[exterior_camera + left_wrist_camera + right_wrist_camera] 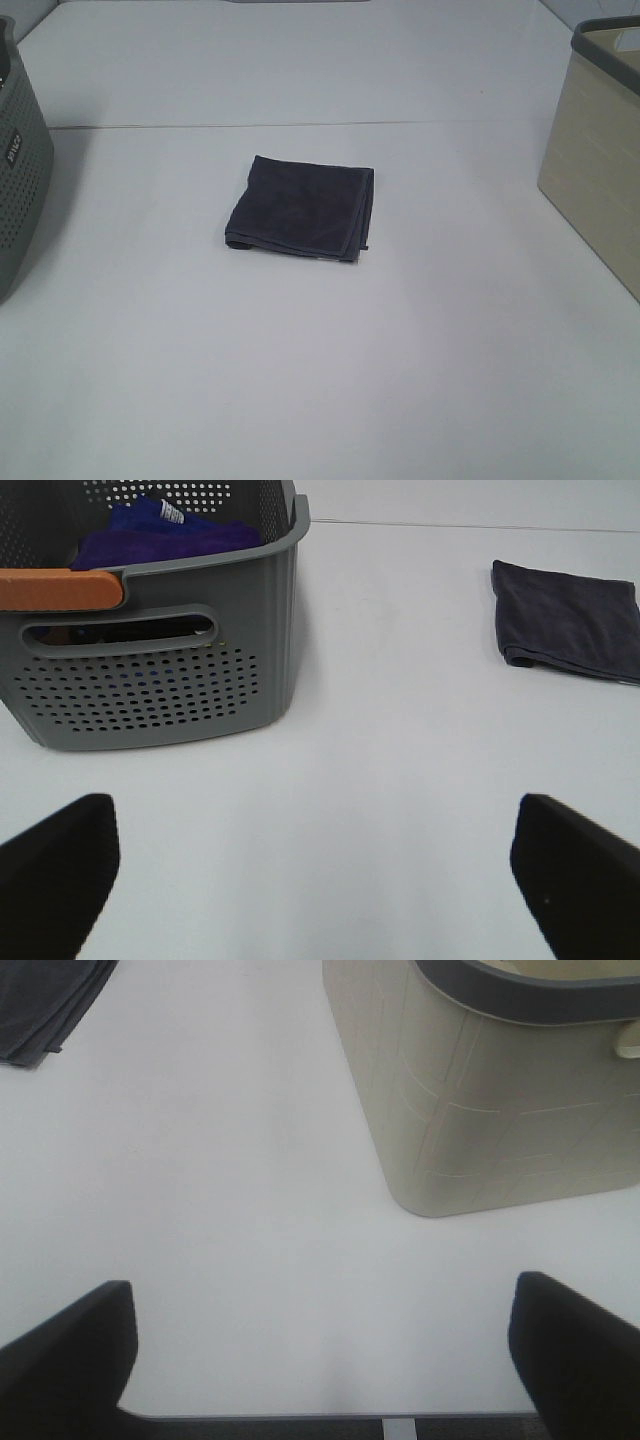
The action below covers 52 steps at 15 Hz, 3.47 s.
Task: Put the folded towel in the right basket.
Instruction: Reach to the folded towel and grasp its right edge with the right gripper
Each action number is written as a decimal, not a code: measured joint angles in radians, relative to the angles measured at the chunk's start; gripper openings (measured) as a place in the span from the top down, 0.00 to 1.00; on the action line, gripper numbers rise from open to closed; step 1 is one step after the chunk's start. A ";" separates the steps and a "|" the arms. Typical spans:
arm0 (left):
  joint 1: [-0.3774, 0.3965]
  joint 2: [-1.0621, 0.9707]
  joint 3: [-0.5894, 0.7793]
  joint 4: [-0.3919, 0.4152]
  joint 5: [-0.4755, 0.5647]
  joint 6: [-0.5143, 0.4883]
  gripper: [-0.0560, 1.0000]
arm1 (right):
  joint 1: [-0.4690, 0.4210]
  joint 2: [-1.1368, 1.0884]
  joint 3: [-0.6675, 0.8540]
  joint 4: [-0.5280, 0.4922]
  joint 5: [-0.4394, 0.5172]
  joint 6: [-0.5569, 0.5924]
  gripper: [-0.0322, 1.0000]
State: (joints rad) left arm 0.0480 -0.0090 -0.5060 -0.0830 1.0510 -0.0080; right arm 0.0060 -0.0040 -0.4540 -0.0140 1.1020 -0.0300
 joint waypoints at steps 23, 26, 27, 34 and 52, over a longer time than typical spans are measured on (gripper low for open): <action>0.000 0.000 0.000 0.010 0.000 0.000 0.01 | 0.000 0.000 0.000 0.001 0.000 0.000 0.03; 0.000 0.000 0.000 0.010 0.000 0.000 0.01 | 0.000 0.000 0.000 0.001 0.000 0.000 0.03; 0.000 0.000 0.000 0.010 0.000 0.000 0.01 | 0.000 0.000 0.000 0.001 0.000 0.000 0.03; 0.000 0.000 0.000 0.010 0.000 0.000 0.01 | 0.000 0.000 0.000 0.001 0.000 0.000 0.03; 0.000 0.000 0.000 0.011 0.000 0.000 0.01 | 0.042 1.740 -1.197 0.501 -0.013 -0.126 0.04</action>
State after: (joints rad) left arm 0.0480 -0.0090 -0.5060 -0.0720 1.0510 -0.0080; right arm 0.0480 1.7360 -1.6510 0.4870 1.0890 -0.1560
